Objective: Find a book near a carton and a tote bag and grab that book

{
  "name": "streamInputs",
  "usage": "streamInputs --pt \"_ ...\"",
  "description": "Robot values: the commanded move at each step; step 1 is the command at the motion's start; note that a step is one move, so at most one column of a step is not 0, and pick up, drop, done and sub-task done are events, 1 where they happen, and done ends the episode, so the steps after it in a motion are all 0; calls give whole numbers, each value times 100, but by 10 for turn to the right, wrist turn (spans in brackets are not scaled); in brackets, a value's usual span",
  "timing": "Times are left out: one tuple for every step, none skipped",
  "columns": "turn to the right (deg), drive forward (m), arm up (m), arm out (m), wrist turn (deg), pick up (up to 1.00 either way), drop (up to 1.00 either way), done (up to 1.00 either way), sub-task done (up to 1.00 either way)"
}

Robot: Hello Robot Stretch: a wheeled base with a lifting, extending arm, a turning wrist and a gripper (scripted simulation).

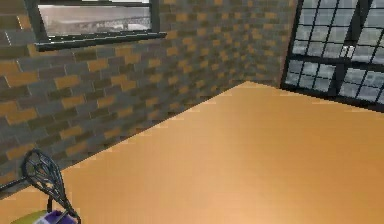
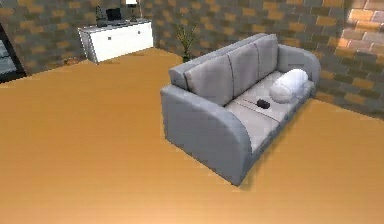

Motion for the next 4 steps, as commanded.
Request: streamInputs --pt "0 35 0 0 0 0 0 0 0" --pt "-240 0 0 0 0 0 0 0 0" --pt "0 50 0 0 0 0 0 0 0" --pt "-240 0 0 0 0 0 0 0 0"
